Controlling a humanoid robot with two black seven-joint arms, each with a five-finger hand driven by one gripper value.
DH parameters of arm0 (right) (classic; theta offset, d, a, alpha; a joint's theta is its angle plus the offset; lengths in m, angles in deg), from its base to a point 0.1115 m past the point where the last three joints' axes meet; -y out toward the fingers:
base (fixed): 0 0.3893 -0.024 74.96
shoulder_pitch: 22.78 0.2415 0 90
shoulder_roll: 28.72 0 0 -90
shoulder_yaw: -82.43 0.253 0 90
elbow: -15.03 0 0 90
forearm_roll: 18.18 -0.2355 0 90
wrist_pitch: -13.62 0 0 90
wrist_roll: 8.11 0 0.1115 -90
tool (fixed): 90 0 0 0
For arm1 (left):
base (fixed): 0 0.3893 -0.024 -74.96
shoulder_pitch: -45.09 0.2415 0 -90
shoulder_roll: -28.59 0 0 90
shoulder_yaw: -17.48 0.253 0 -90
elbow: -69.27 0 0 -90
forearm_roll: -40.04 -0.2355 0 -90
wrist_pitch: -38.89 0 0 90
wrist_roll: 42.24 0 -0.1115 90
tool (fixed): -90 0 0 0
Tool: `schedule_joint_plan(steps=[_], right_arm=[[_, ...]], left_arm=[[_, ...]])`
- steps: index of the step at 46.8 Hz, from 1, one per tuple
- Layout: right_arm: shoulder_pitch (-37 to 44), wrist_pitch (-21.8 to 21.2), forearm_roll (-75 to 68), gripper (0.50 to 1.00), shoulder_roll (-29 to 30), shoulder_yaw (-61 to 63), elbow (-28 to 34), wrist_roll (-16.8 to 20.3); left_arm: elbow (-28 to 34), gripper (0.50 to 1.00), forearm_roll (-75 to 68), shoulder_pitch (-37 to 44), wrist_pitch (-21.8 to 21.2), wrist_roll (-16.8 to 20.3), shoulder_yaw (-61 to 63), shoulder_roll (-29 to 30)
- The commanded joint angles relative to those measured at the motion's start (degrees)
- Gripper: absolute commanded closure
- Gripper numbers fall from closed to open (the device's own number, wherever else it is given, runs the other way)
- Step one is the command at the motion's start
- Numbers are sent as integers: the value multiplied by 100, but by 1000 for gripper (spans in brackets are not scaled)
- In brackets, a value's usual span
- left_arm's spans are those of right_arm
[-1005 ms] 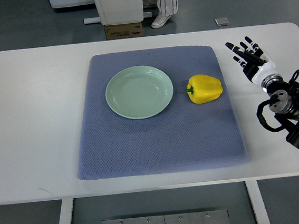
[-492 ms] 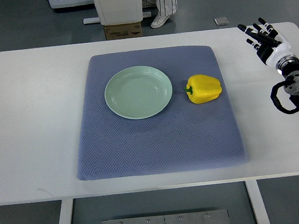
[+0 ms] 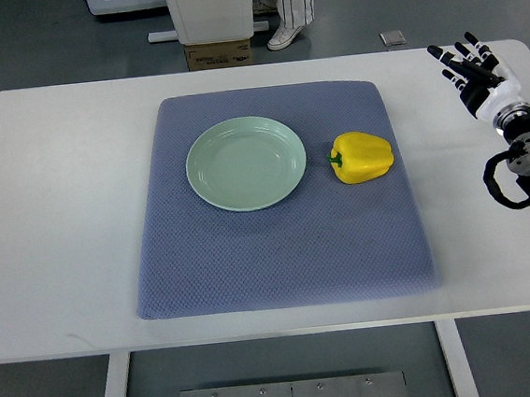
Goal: Place yellow pepper on plate with right hand
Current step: 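Move the open right hand over the mat toward the yellow pepper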
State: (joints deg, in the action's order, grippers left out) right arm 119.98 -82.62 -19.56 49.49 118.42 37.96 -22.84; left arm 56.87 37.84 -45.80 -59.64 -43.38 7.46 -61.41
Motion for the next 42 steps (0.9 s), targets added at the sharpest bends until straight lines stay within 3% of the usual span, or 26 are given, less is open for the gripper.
schedule_joint_plan(steps=[1, 15, 32, 42], right_arm=[[23, 0, 6, 500, -16, -215, 27, 5], [67, 9, 58, 500, -341, -795, 703, -13], [436, 97, 1306, 500, -1571, -1884, 2804, -30], [990, 97, 2176, 500, -1870, -2992, 3112, -30]], left_arm=[[0, 500, 0, 1, 0, 0, 0, 0], [0, 500, 0, 1, 0, 0, 0, 0], [0, 500, 0, 1, 0, 0, 0, 0], [0, 500, 0, 1, 0, 0, 0, 0]])
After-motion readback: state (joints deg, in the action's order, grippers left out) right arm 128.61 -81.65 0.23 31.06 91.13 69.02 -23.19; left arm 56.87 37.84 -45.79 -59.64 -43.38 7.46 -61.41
